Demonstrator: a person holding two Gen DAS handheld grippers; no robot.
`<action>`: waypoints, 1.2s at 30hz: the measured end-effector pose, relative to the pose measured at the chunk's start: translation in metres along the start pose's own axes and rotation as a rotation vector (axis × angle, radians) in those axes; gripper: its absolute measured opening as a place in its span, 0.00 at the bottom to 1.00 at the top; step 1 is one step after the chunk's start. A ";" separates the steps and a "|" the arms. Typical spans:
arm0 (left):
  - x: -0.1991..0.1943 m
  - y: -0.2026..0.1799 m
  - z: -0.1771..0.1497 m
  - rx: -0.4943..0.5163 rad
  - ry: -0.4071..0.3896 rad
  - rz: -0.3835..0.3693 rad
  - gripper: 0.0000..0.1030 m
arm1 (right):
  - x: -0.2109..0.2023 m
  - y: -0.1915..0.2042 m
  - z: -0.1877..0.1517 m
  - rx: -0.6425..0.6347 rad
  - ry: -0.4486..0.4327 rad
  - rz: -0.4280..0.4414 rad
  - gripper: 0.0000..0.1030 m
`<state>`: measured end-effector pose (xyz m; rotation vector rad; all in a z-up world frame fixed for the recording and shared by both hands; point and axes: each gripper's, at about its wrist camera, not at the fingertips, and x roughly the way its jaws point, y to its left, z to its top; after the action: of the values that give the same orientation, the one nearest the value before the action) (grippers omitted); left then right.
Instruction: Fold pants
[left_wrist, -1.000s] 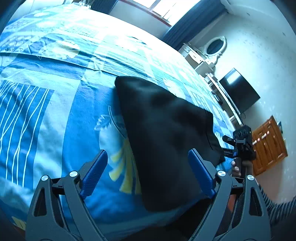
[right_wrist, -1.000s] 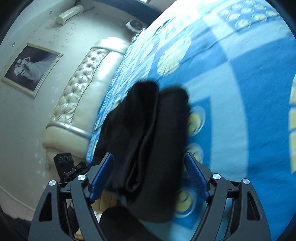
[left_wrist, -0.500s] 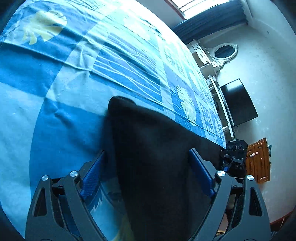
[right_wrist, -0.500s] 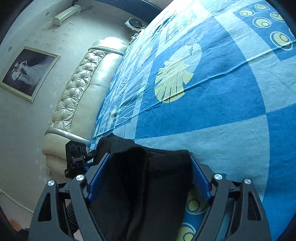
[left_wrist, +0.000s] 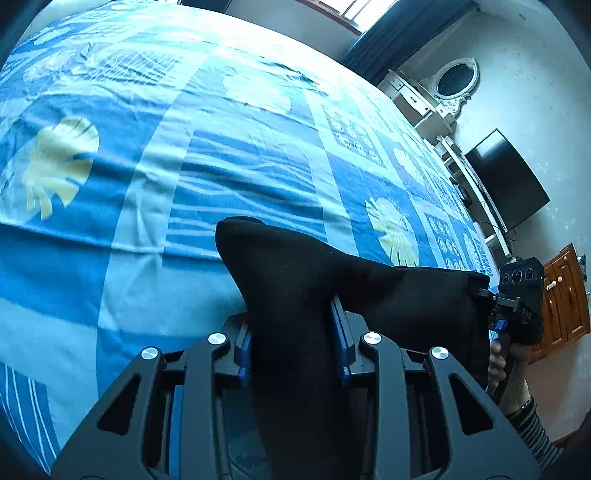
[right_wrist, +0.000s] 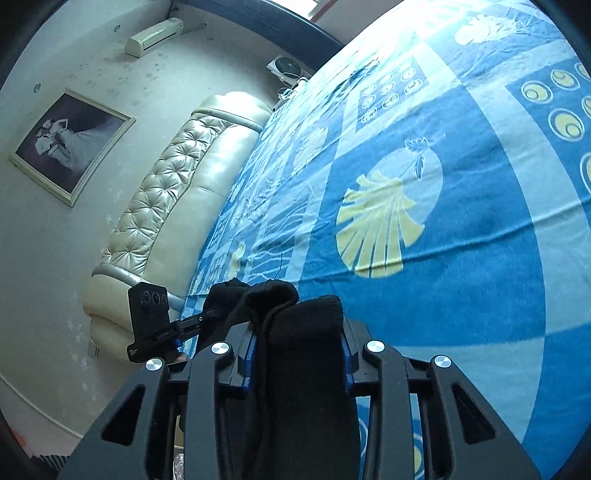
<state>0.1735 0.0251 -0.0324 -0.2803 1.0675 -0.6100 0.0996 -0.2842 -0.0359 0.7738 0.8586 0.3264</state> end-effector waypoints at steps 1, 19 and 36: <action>0.001 -0.001 0.007 0.008 -0.009 0.011 0.31 | 0.002 -0.001 0.007 0.002 -0.010 0.000 0.33; 0.043 0.016 0.020 0.025 0.013 0.113 0.36 | 0.025 -0.060 0.016 0.119 0.008 -0.042 0.33; 0.042 0.016 0.019 0.028 0.010 0.112 0.41 | 0.021 -0.059 0.016 0.128 0.004 -0.026 0.36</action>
<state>0.2097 0.0116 -0.0618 -0.1918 1.0758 -0.5261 0.1225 -0.3209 -0.0837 0.8804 0.8994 0.2513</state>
